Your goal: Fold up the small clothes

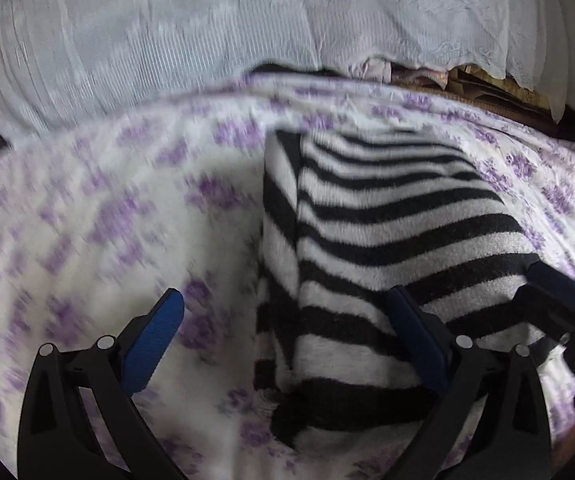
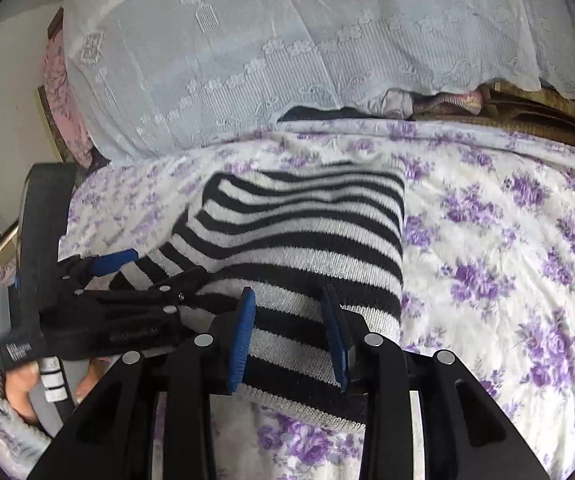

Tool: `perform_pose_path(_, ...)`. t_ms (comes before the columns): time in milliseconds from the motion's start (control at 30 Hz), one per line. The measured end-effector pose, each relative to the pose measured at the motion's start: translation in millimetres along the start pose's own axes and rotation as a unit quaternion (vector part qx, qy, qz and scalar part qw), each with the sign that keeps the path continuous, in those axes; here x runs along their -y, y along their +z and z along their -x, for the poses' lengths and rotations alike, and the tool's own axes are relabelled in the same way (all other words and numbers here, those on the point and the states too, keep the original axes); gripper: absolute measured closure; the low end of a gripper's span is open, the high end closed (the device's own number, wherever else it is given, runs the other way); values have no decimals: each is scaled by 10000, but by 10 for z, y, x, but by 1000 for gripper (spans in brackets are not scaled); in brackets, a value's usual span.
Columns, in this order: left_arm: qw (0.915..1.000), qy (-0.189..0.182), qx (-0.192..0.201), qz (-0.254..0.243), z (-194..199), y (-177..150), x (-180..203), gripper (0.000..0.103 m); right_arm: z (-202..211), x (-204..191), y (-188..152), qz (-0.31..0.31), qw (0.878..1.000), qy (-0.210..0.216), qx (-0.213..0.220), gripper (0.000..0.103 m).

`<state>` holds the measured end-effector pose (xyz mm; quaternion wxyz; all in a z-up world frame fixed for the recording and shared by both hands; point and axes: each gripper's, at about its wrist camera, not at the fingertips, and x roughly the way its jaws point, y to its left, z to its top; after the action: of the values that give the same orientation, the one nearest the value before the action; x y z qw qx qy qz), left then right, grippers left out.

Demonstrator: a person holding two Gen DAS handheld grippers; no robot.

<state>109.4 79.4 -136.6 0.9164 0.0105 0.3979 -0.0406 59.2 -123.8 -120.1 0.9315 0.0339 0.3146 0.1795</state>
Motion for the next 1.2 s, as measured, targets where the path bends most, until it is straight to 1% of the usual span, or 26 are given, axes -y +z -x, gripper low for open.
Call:
perform_pose_path(33, 9991, -245, -181, 295, -70, 1, -90, 4, -12, -9, -10, 26, 10000, -9, -2, 68)
perform_pose_path(67, 9947, -639, -403, 702, -147, -2, -217, 4, -21, -17, -16, 40, 10000, -26, 3, 68)
perform_pose_path(100, 9908, -862, -513, 906, -192, -7, -287, 4, -21, -16, -22, 43, 10000, -19, 18, 68)
perform_pose_path(133, 9907, -884, -512, 902, -197, -23, -285, 4, -24, -11, -32, 31, 10000, 0, 28, 68)
perform_pose_path(233, 9952, -607, -379, 673, -154, -50, -163, 4, -27, 28, -50, -64, 9999, 95, 36, 68)
perform_pose_path(333, 9934, -709, -391, 808, -157, -73, -198, 4, -21, 27, -60, -75, 9999, 122, 49, 68)
perform_pose_path(400, 9924, -768, -365, 885, -135, -81, -214, 4, -22, 28, -55, -93, 9998, 171, 55, 64)
perform_pose_path(467, 9919, -834, -313, 910, -86, -75, -215, 4, 3, 54, -50, -173, 9992, 350, 92, 59)
perform_pose_path(500, 9915, -898, -273, 900, -55, -67, -216, 5, 29, 76, -42, -245, 9987, 421, 128, 58)
perform_pose_path(533, 9901, -1035, -243, 919, -32, -61, -217, 5, 70, 111, -25, -361, 9980, 500, 171, 54)
perform_pose_path(567, 9886, -1151, -230, 940, -14, -57, -222, 5, 113, 149, 0, -481, 9972, 536, 214, 47)
perform_pose_path(600, 9863, -1309, -229, 974, -10, -49, -224, 5, 160, 195, 28, -597, 9966, 493, 283, 44)
perform_pose_path(633, 9822, -1544, -271, 1035, -18, -42, -228, 5, 194, 241, 51, -687, 9960, 456, 354, 42)
perform_pose_path(700, 9755, -1847, -369, 1132, -60, -36, -224, 5, 234, 370, 88, -890, 9938, 505, 425, 39)
perform_pose_path(733, 9725, -1957, -445, 1178, -99, -25, -223, 5, 221, 463, 99, -1056, 9922, 532, 392, 37)
perform_pose_path(800, 9696, -2043, -548, 1228, -165, -9, -207, 4, 141, 626, 92, -1391, 9881, 610, 253, 37)
perform_pose_path(867, 9663, -2130, -642, 1294, -252, 23, -193, 4, 5, 743, 63, -1719, 9818, 813, 6, 37)
perform_pose_path(900, 9660, -2137, -660, 1296, -285, 32, -176, 4, -67, 761, 56, -1805, 9792, 920, -112, 36)
perform_pose_path(933, 9660, -2141, -687, 1279, -328, 56, -153, 4, -151, 760, 61, -1849, 9771, 1024, -243, 33)
perform_pose_path(967, 9661, -2143, -691, 1264, -350, 67, -138, 4, -223, 749, 70, -1872, 9760, 1067, -324, 24)
perform_pose_path(1033, 9655, -2169, -708, 1257, -414, 113, -108, 4, -400, 762, 107, -1994, 9728, 1081, -462, 20)
perform_pose_path(1067, 9641, -2207, -725, 1288, -449, 139, -100, 4, -501, 796, 110, -2142, 9686, 1133, -559, 19)
perform_pose_path(1133, 9620, -2284, -762, 1289, -475, 157, -107, 4, -655, 828, 92, -2404, 9583, 1385, -689, 17)
perform_pose_path(1200, 9602, -2367, -768, 1271, -483, 173, -85, 5, -731, 773, 157, -2253, 9621, 1326, -774, 15)
